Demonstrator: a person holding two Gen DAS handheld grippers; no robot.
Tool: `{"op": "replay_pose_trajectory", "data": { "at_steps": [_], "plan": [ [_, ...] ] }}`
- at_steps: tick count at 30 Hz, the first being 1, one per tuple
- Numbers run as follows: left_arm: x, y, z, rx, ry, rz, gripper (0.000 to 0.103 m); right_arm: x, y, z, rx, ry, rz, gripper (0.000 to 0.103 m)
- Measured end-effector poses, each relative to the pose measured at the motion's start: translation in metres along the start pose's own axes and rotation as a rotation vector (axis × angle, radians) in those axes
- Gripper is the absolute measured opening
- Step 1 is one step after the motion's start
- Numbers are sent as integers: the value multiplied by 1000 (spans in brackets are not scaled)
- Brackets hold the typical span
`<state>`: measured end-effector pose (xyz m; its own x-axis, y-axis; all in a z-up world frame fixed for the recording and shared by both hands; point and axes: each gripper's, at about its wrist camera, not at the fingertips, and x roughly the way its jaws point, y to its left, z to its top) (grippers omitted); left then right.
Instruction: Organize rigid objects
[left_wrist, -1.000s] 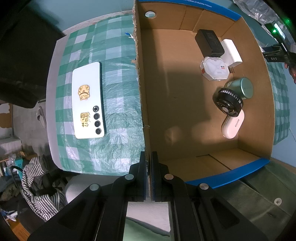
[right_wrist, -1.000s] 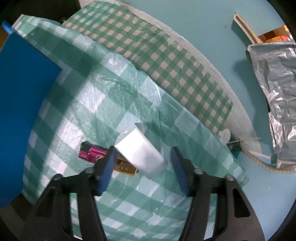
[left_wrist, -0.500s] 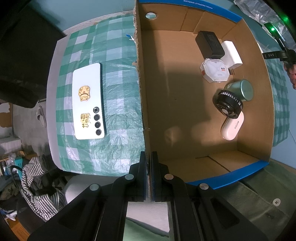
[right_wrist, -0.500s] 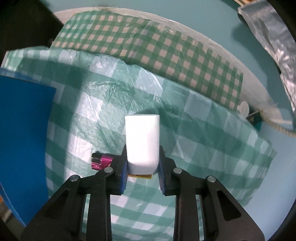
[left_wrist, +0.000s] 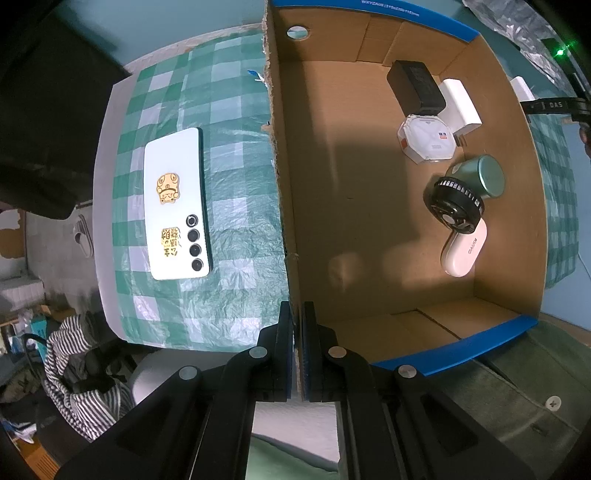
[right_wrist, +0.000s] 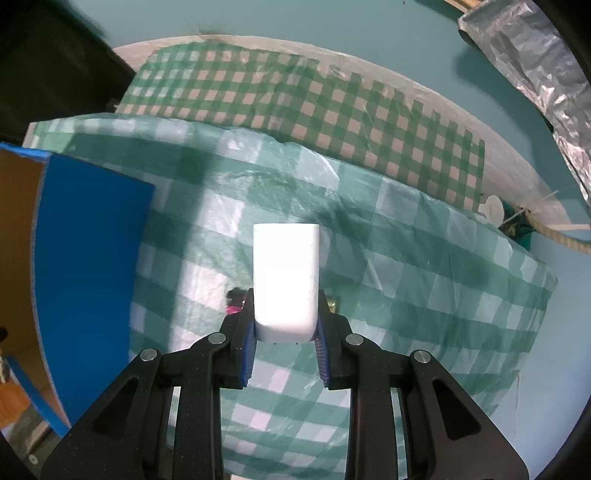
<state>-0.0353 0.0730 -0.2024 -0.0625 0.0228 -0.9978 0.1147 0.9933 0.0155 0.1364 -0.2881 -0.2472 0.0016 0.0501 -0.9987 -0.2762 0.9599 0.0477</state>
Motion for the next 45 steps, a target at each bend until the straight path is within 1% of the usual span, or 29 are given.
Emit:
{"op": "replay_pose_trajectory", "data": {
  "at_steps": [6, 12, 21, 28, 30, 32, 33, 34, 35, 37, 38, 42, 45],
  "plan": [
    [0, -1, 0, 8, 1, 5, 4, -19, 14, -7, -16, -12, 9, 25],
    [-1, -2, 0, 17, 0, 7, 4, -43, 36, -14, -47, -31, 15, 25],
    [-1, -2, -1, 26, -2, 7, 4, -86, 90, -18, -153, -95, 47, 25],
    [-1, -1, -1, 23, -6, 5, 4, -96, 130, -16, -235, -108, 73, 25],
    [-1, -1, -1, 24, -6, 6, 4, -99, 138, -15, -257, -123, 53, 25],
    [-1, -1, -1, 24, -4, 4, 4, -101, 144, -14, -264, -132, 58, 25],
    [-2, -1, -1, 24, -5, 4, 4, -103, 147, -14, -265, -140, 60, 9],
    [-2, -1, -2, 24, -6, 3, 4, -104, 149, -13, -264, -139, 77, 1],
    [-2, -1, -2, 24, -5, 4, 4, -106, 151, -11, -259, -136, 94, 2],
    [-2, -1, -2, 23, -6, 5, 4, -105, 156, -9, -265, -135, 78, 1],
    [-2, -1, -2, 23, -6, 3, 4, -103, 159, -7, -262, -133, 86, 2],
    [-3, -1, -3, 22, -8, 4, 4, -87, 165, -2, -254, -92, 151, 1],
    [-4, 1, -6, 12, -13, -4, 4, -88, 160, -8, -224, -109, 172, 2]
  ]
}}
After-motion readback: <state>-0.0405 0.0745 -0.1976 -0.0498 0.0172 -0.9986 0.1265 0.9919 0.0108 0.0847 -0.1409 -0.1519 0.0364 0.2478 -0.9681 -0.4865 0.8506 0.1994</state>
